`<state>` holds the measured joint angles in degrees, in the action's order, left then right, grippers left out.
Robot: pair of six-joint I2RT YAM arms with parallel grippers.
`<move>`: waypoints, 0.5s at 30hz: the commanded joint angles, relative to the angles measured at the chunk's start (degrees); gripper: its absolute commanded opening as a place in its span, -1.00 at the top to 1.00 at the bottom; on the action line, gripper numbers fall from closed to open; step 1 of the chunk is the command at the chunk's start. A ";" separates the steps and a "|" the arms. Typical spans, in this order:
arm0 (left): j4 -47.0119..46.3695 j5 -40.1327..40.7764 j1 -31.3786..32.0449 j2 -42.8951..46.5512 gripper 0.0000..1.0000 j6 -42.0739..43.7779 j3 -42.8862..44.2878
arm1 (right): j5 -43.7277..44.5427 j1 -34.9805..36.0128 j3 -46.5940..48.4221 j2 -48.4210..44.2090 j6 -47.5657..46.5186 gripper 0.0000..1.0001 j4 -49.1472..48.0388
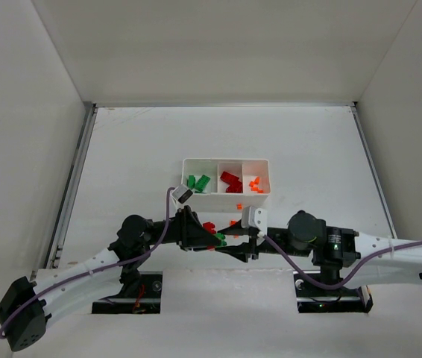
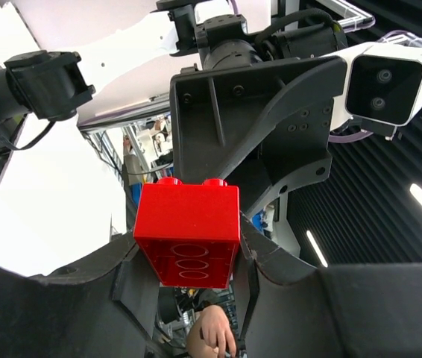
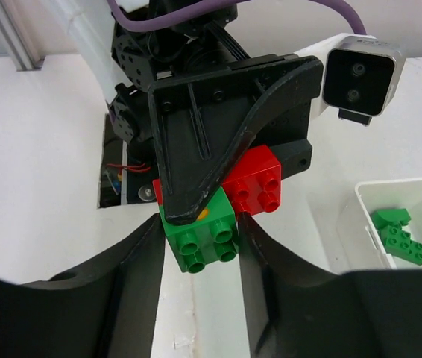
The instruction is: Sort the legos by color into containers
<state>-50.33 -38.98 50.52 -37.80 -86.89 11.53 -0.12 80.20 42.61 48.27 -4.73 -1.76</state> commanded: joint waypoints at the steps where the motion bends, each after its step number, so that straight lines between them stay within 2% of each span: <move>1: -3.82 -0.39 -0.29 0.62 0.35 0.85 1.30 | -1.72 -0.44 2.39 -0.81 0.86 0.15 -3.60; 7: -3.82 -0.22 -0.73 1.15 0.31 0.85 0.78 | -3.40 -0.97 1.51 -2.48 2.79 0.38 -3.34; 11: -3.11 1.45 -1.17 1.85 0.01 0.67 0.34 | -3.57 -1.24 0.72 -3.01 3.77 0.43 -3.08; 15: -2.94 1.72 -2.14 2.03 -0.11 0.50 0.16 | -2.87 -1.76 -0.24 -4.06 3.77 0.43 -2.29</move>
<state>-50.30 -37.65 49.01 -36.73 -87.07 11.51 -2.44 79.13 42.48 45.58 -2.07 -1.72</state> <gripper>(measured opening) 0.551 0.448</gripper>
